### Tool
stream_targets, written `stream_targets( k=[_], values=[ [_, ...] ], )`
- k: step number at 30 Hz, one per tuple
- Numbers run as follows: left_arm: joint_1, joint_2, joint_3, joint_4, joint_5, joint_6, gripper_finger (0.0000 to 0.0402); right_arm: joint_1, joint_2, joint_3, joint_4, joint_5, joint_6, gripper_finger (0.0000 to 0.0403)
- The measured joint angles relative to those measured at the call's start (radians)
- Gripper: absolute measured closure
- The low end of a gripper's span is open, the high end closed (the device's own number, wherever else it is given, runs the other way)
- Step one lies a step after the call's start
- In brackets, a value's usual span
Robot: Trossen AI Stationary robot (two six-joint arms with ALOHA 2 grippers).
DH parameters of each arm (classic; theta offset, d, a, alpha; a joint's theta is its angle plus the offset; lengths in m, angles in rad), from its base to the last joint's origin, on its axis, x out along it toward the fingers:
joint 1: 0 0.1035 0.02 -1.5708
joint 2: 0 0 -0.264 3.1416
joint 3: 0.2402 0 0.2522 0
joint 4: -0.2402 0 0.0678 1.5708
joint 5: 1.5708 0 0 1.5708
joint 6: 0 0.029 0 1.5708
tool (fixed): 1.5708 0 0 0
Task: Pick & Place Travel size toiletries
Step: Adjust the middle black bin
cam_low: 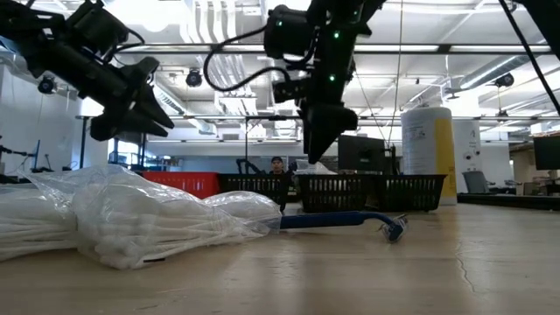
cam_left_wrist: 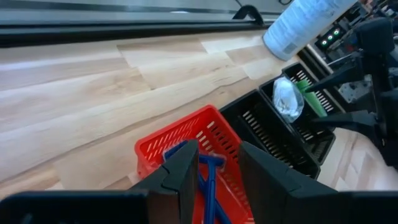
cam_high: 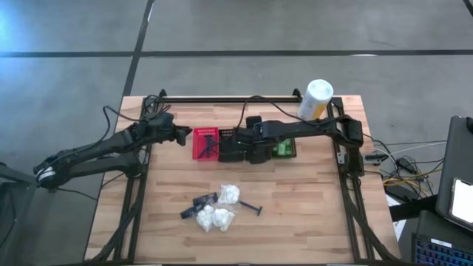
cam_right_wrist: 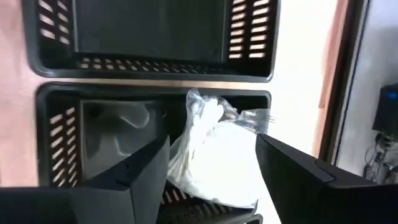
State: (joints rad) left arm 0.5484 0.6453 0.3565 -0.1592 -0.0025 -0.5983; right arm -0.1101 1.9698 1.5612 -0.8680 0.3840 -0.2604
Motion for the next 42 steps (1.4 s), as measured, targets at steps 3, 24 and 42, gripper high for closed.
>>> stream_targets(
  k=[3, 24, 42],
  values=[
    [0.000, 0.000, 0.000, 0.021, 0.000, 0.000, 0.0282, 0.002, -0.011, 0.000, -0.005, -0.001, 0.049, 0.0149],
    [0.000, -0.001, 0.000, 0.267, 0.001, 0.000, 0.0282, 0.045, -0.014, -0.011, -0.045, 0.000, 0.279, 0.0088],
    [0.000, 0.000, 0.000, 0.264, 0.001, 0.000, 0.0282, 0.094, -0.014, -0.011, -0.041, 0.000, 0.377, 0.0049]
  ],
)
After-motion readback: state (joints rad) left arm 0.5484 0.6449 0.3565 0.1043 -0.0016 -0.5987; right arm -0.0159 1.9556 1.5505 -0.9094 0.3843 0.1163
